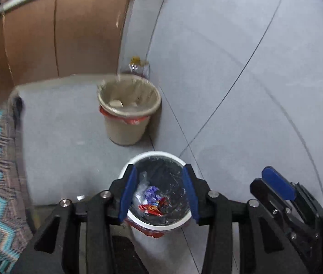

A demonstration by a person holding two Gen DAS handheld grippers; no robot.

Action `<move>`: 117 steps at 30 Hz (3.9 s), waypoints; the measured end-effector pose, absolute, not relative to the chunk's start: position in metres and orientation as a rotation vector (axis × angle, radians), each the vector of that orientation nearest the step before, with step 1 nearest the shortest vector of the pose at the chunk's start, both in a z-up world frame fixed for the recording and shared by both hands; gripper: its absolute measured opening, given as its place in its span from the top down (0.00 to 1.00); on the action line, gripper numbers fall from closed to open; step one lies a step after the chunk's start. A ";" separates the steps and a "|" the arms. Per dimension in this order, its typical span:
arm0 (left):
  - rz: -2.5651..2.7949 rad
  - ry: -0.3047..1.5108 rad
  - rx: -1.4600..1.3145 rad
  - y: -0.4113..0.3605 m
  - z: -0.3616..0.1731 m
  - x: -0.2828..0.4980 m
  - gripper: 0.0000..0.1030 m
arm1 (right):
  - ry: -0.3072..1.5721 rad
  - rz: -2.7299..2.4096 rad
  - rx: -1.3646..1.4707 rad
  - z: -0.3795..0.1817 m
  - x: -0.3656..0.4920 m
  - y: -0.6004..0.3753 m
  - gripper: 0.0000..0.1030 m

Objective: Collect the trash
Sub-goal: 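Move both open tools back over the blanket toward the remaining trash, then grasp the white tissue with the left tool while the right tool grasps the brown snack bag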

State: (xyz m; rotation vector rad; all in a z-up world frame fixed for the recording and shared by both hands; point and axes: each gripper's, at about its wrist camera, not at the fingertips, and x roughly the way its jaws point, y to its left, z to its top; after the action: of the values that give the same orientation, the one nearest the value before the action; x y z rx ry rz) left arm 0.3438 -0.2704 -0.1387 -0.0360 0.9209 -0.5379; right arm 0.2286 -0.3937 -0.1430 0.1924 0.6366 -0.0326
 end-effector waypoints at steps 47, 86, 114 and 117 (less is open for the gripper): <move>0.065 0.571 -0.174 0.125 -0.056 0.151 0.55 | 0.379 0.329 0.031 -0.007 0.132 -0.195 0.49; -0.010 0.854 -0.173 0.134 -0.173 0.282 0.58 | 0.698 0.524 -0.038 -0.117 0.287 -0.100 0.45; -0.018 0.845 -0.265 0.157 -0.190 0.280 0.82 | 0.815 0.761 -0.314 -0.195 0.328 -0.040 0.47; -0.021 0.843 -0.264 0.155 -0.188 0.275 0.86 | 0.826 0.765 -0.322 -0.198 0.331 -0.039 0.65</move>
State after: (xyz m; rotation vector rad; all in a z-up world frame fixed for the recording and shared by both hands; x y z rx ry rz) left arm 0.2748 0.1555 -0.1876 -0.2635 0.8425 -0.0209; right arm 0.3314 -0.0387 -0.1983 -0.3223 0.8260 0.7649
